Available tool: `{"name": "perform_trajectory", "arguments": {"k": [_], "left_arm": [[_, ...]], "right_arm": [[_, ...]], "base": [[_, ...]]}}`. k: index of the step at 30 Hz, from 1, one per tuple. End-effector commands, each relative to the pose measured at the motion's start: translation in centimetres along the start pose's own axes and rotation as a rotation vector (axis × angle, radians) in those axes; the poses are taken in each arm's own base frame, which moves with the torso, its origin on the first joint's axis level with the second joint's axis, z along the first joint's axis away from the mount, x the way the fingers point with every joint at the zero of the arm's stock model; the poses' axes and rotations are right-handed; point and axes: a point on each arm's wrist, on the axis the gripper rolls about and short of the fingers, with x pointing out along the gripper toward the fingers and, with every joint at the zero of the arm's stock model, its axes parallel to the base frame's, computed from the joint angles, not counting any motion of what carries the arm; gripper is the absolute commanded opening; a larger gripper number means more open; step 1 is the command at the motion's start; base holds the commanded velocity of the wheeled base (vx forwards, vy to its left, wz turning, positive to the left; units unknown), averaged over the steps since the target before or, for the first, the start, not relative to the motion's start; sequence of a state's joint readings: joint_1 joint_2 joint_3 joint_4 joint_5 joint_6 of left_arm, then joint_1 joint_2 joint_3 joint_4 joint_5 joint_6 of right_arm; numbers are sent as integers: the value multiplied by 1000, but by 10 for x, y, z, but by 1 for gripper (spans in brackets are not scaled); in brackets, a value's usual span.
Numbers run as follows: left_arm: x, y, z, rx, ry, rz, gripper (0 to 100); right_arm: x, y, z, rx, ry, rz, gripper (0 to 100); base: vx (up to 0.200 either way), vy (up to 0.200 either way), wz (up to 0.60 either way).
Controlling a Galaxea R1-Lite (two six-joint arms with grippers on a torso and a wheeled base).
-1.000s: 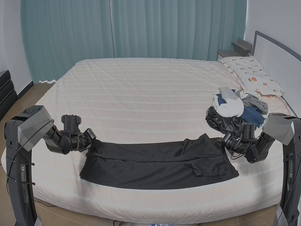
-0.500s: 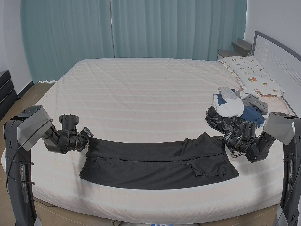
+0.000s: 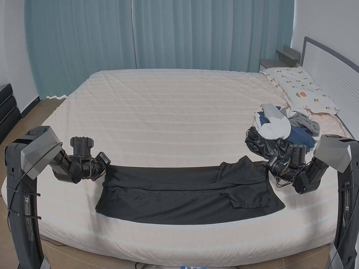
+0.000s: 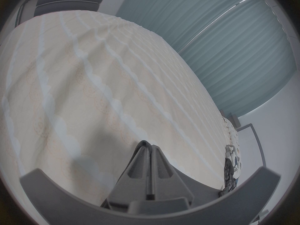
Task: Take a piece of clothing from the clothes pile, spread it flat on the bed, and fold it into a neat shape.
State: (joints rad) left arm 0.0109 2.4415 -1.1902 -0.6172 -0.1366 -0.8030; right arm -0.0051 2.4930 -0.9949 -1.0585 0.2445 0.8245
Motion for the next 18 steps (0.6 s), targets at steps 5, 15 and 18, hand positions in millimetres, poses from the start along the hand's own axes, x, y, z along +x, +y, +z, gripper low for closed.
{"name": "perform_trajectory", "arguments": {"k": [5,15,18], "left_arm": [[1,0,-1,1,3,1,0],[-1,1,-1,-4,5,5,100],[-4,3,1,-17,3,10,100]], "right_arm": [[3,-6,-4,4,8,-13,100],[-14,11,6,-9,-25,23,100],[-25,23,13,-15,-44,45,100]], "base": [[0,0,0],[0,0,0],[0,0,0]]}}
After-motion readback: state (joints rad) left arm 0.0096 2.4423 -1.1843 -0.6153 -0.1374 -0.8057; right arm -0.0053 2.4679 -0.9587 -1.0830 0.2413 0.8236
